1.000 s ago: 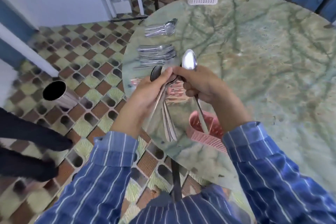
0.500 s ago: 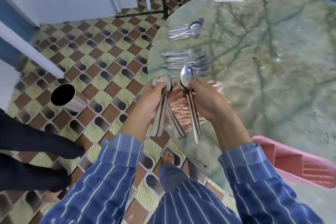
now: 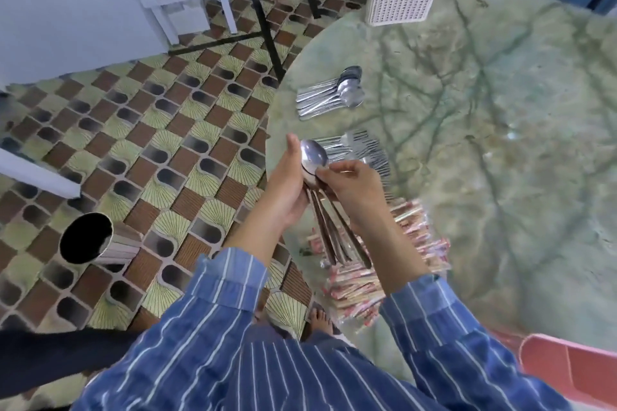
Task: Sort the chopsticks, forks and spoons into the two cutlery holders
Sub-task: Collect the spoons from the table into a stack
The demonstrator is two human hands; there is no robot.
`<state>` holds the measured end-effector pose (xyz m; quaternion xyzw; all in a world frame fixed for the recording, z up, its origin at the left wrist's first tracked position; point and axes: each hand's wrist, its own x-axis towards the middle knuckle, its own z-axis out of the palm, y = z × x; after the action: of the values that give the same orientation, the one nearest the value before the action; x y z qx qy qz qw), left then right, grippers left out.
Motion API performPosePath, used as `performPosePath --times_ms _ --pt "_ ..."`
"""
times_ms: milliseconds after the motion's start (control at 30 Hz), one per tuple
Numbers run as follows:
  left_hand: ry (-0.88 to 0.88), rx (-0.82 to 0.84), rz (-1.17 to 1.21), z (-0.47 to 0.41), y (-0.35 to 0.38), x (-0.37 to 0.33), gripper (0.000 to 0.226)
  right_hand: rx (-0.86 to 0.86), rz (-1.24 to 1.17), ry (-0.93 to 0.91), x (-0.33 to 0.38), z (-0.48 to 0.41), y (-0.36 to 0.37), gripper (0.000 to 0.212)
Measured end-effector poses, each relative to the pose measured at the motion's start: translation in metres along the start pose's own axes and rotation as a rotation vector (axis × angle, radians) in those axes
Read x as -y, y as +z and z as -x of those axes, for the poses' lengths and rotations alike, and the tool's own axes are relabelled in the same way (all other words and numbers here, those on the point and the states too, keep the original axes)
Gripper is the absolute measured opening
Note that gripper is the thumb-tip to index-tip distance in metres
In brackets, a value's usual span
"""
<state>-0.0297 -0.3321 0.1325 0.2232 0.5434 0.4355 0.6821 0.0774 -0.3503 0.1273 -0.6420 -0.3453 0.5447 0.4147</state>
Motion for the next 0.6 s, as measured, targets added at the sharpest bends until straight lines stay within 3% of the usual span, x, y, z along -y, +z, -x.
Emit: performPosePath --times_ms 100,233,300,433,500,600 --pt "0.042 0.048 -0.106 -0.026 0.004 -0.006 0.035 -0.062 0.023 -0.069 0.003 -0.019 0.006 0.016" --pt "0.067 0.075 -0.027 -0.069 0.002 -0.023 0.007 -0.168 0.185 -0.159 0.009 -0.043 0.027 0.009" --pt "0.090 0.102 -0.020 -0.094 -0.001 -0.038 0.005 -0.164 0.258 -0.079 0.011 -0.054 0.039 0.019" --pt "0.103 0.187 -0.043 -0.146 -0.012 -0.076 0.008 0.089 0.234 0.175 0.020 -0.083 0.067 0.051" --pt "0.079 0.273 -0.027 -0.170 -0.016 -0.092 0.009 0.131 0.205 0.134 0.030 -0.096 0.081 0.044" --pt "0.026 0.392 -0.107 -0.202 -0.017 -0.107 0.011 0.017 0.126 0.140 0.043 -0.111 0.103 0.033"
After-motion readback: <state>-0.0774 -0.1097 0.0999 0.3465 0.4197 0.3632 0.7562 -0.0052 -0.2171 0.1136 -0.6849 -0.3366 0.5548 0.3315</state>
